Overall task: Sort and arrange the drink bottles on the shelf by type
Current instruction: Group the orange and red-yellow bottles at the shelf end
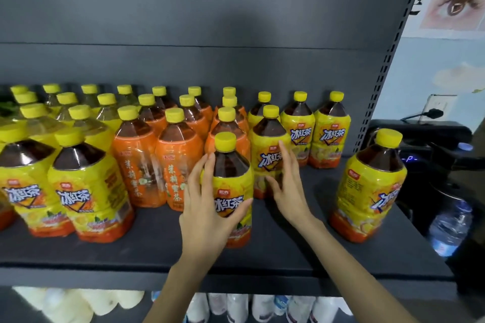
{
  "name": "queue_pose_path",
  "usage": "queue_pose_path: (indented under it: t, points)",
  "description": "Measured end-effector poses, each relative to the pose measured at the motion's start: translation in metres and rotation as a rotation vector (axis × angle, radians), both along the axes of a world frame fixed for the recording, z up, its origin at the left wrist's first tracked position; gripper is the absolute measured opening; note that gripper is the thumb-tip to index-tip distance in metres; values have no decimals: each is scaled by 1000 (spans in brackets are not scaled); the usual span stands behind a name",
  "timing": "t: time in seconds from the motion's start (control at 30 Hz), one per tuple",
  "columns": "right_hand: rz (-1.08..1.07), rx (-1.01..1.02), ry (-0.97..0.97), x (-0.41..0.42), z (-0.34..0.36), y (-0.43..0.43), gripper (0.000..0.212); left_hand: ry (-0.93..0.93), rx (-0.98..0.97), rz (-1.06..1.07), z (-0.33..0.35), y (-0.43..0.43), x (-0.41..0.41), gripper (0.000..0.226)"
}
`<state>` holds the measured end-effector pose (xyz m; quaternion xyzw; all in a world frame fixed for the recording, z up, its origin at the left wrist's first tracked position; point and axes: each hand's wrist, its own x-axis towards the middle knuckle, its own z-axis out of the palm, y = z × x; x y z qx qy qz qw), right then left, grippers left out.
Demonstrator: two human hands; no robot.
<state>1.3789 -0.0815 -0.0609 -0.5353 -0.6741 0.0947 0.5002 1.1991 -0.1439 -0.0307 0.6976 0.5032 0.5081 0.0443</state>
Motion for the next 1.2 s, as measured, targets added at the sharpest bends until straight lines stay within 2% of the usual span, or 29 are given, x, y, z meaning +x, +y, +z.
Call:
queue_pose_path:
  t: [0.17,0.3,0.67,0.87,1.03,1.2]
  points:
    - [-92,34,55,-2,-9,26,91,11,29,4,-1,2,-2,92]
    - [-201,59,22,-5,-19,40,99,11,36,-4,-2,4,-3,90]
    - [-85,-70,77,-3,-16,31,94,18,47,0,-5,6,-3,90]
    - [-109,-118,115,3,-15,-17,77,-7,22,1,-3,0,1,91]
    - [-217,118,64,16,-13,-78,32,-11,30,10,-2,-3,7,90]
    - [-365,241,112,37,-9,-113,30,1,10,12,-4,-3,10,90]
